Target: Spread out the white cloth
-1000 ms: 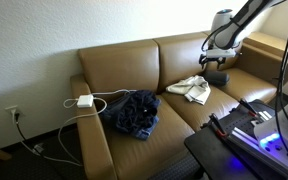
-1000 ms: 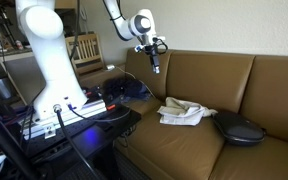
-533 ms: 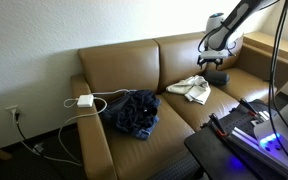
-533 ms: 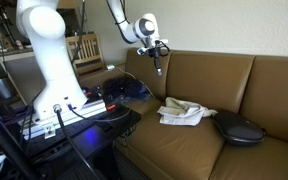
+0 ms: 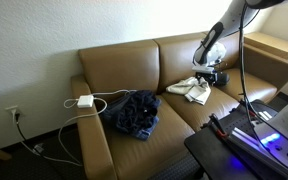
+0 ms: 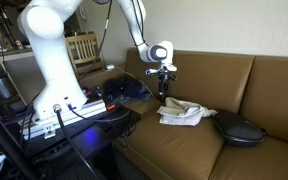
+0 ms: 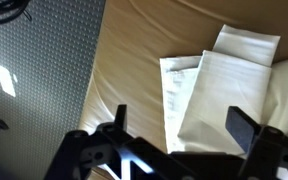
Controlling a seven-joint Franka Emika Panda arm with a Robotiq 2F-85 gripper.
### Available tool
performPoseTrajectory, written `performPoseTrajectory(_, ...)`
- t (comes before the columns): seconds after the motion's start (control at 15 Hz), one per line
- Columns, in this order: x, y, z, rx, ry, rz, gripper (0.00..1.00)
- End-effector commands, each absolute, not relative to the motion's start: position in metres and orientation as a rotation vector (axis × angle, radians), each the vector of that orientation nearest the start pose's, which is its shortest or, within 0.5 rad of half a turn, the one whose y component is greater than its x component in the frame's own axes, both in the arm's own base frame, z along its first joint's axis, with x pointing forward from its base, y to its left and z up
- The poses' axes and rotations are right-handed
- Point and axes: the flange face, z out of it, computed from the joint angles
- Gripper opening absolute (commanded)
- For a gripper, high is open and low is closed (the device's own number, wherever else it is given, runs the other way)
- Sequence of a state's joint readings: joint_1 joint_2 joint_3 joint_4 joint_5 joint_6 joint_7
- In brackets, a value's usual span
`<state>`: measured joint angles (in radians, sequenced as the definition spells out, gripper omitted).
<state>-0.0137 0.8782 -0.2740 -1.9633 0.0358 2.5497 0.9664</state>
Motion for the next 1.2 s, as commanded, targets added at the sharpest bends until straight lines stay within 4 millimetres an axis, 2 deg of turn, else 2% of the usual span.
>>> performPoseTrajectory(0.0,0.541,-0.174,-0.01,-2.608,2.157,0.51,1.0)
performPoseTrajectory(0.07,0.53,-0.171,-0.002,-2.701,2.078,0.41,1.0)
performPoseTrajectory(0.2,0.533,-0.171,-0.009,-2.701,2.087,0.423,1.0)
performPoseTrajectory(0.4,0.533,-0.17,-0.009,-2.702,2.086,0.421,1.0)
performPoseTrajectory(0.47,0.533,-0.169,-0.015,-2.684,2.109,0.385,1.0)
performPoseTrajectory(0.53,0.534,-0.168,-0.03,-2.63,2.167,0.272,1.0)
performPoseTrajectory(0.67,0.535,-0.164,-0.058,-2.519,2.243,0.178,1.0)
performPoseTrajectory(0.93,0.53,-0.145,-0.097,-2.341,2.305,0.041,1.0)
performPoseTrajectory(1.13,0.53,-0.139,-0.116,-2.288,2.291,-0.143,1.0)
